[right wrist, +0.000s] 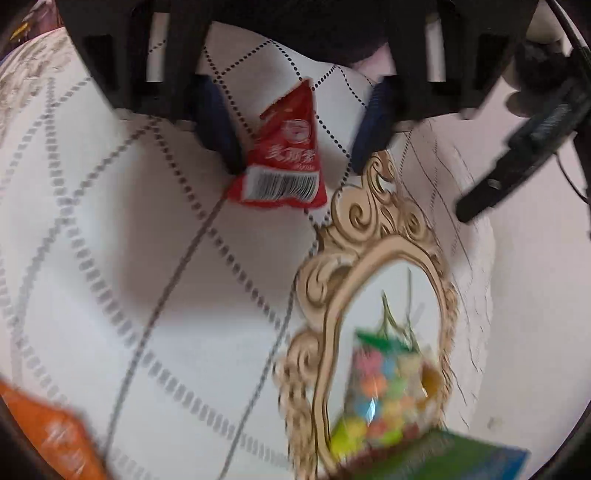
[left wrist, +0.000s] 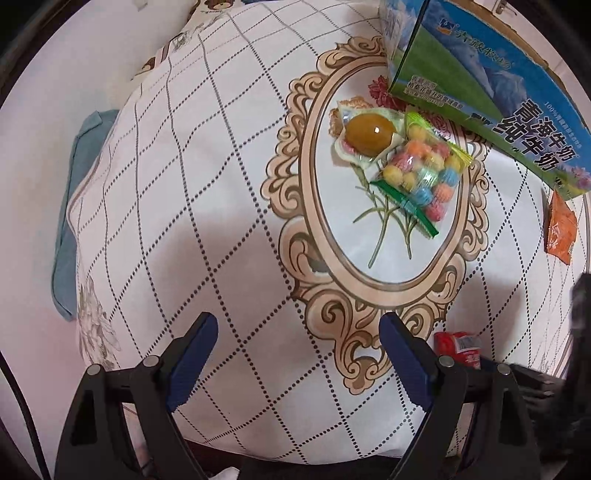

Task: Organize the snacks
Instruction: 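Grasp the clear candy-ball bag with left tool while right tool grasps the red triangular packet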

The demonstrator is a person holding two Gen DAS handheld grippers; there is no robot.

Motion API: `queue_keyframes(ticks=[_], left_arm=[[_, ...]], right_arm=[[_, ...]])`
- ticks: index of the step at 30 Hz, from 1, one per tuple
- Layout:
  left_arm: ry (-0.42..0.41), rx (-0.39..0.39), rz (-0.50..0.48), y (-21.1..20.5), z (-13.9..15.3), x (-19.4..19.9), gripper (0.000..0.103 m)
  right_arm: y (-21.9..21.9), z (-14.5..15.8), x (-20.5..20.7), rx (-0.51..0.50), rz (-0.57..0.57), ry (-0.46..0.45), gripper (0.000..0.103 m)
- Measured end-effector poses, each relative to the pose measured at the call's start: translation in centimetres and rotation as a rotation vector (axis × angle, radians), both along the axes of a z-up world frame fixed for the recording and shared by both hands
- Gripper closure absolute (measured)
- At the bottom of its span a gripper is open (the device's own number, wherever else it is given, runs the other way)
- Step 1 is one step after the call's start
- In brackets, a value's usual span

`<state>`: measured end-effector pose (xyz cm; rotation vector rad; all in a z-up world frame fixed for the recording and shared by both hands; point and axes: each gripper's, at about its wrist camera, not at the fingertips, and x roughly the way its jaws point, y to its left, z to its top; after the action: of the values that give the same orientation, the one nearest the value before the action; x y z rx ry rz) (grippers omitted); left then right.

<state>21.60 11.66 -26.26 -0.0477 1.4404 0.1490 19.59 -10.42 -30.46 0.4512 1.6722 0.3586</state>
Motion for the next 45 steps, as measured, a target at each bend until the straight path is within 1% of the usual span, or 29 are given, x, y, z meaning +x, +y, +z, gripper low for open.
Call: queue_keyframes(ticks=[2, 4, 7, 10, 11, 12, 14, 15, 16, 19, 20, 21, 22, 23, 25, 28, 30, 32, 34, 35, 36, 37, 38, 41, 43, 45], left_arm=[[-0.009, 0.000, -0.020, -0.7, 0.3, 0.8, 0.014], [-0.018, -0.010, -0.049, -1.7, 0.7, 2.1, 0.014], [-0.026, -0.014, -0.112, -3.7, 0.9, 4.5, 0.014], [-0.028, -0.006, -0.205, -6.7, 0.2, 7.9, 0.014], [-0.029, -0.017, -0.247, -7.9, -0.2, 9.2, 0.014], [-0.029, -0.024, -0.265, -8.4, -0.6, 9.8, 0.014], [-0.022, -0.012, -0.314, -9.7, -1.6, 11.4, 0.014], [-0.017, -0.014, -0.326, -10.0, -1.8, 11.7, 0.014], [-0.008, -0.015, -0.346, -10.3, -2.1, 12.2, 0.014], [0.016, -0.004, -0.405, -11.5, -3.0, 12.7, 0.014], [0.015, 0.003, -0.417, -11.8, -3.3, 12.6, 0.021], [0.012, 0.005, -0.419, -11.7, -3.5, 12.5, 0.027], [0.011, 0.014, -0.412, -11.9, -3.6, 12.2, 0.039], [0.012, 0.023, -0.407, -11.9, -3.6, 12.1, 0.047], [0.016, 0.009, -0.376, -11.7, -3.7, 11.8, 0.051], [0.050, -0.076, -0.279, -10.0, -3.6, 9.9, 0.051], [0.075, -0.115, -0.222, -9.4, -3.9, 8.7, 0.051], [0.114, -0.160, -0.150, -8.6, -4.2, 7.0, 0.051], [0.146, -0.219, -0.099, -8.1, -4.6, 5.6, 0.051], [0.157, -0.236, -0.090, -8.1, -4.9, 5.1, 0.051], [0.161, -0.241, -0.088, -8.2, -5.1, 4.8, 0.050], [0.155, -0.238, -0.094, -8.4, -5.4, 4.6, 0.048], [0.155, -0.219, -0.111, -8.7, -5.8, 4.7, 0.046], [0.173, -0.183, -0.136, -9.2, -7.4, 5.3, 0.043], [0.180, -0.175, -0.147, -9.7, -8.3, 5.4, 0.043], [0.179, -0.169, -0.150, -10.0, -8.6, 5.1, 0.043]], right_arm=[[-0.3, 0.5, -0.1, -0.005, -0.008, -0.015, 0.065], [-1.1, 1.5, 0.2, -0.020, -0.037, -0.058, 0.065], [-3.4, 4.0, 0.6, -0.042, -0.070, -0.114, 0.065], [-5.9, 5.8, 1.3, -0.077, -0.095, -0.158, 0.065], [-6.5, 6.0, 1.8, -0.082, -0.103, -0.162, 0.065], [-7.5, 6.4, 2.0, -0.094, -0.113, -0.164, 0.065], [-8.6, 6.7, 2.3, -0.114, -0.127, -0.170, 0.065], [-9.1, 6.9, 2.6, -0.122, -0.131, -0.169, 0.065], [-9.3, 6.7, 3.7, -0.127, -0.141, -0.165, 0.065], [-11.0, 7.0, 4.2, -0.127, -0.171, -0.155, 0.065], [-10.8, 6.7, 4.7, -0.129, -0.175, -0.155, 0.065], [-11.2, 6.8, 5.1, -0.133, -0.173, -0.155, 0.065], [-11.3, 6.9, 5.3, -0.134, -0.169, -0.156, 0.065], [-11.2, 7.0, 5.4, -0.133, -0.166, -0.156, 0.065], [-11.3, 7.3, 5.8, -0.144, -0.137, -0.159, 0.065], [-10.3, 7.2, 5.8, -0.168, -0.096, -0.172, 0.065], [-8.8, 6.6, 6.0, -0.186, -0.076, -0.177, 0.065], [-8.4, 6.3, 5.7, -0.203, -0.050, -0.176, 0.065], [-8.1, 5.9, 5.4, -0.225, -0.026, -0.179, 0.065], [-8.1, 5.7, 5.3, -0.235, -0.017, -0.179, 0.065], [-8.1, 5.3, 5.2, -0.239, -0.013, -0.176, 0.065], [-8.1, 4.8, 5.2, -0.241, -0.009, -0.173, 0.065], [-8.1, 4.3, 5.2, -0.241, -0.012, -0.170, 0.065], [-8.5, 3.6, 5.3, -0.221, -0.041, -0.156, 0.065], [-8.7, 3.3, 5.4, -0.211, -0.053, -0.148, 0.064], [-8.9, 3.0, 5.5, -0.209, -0.058, -0.144, 0.064]])
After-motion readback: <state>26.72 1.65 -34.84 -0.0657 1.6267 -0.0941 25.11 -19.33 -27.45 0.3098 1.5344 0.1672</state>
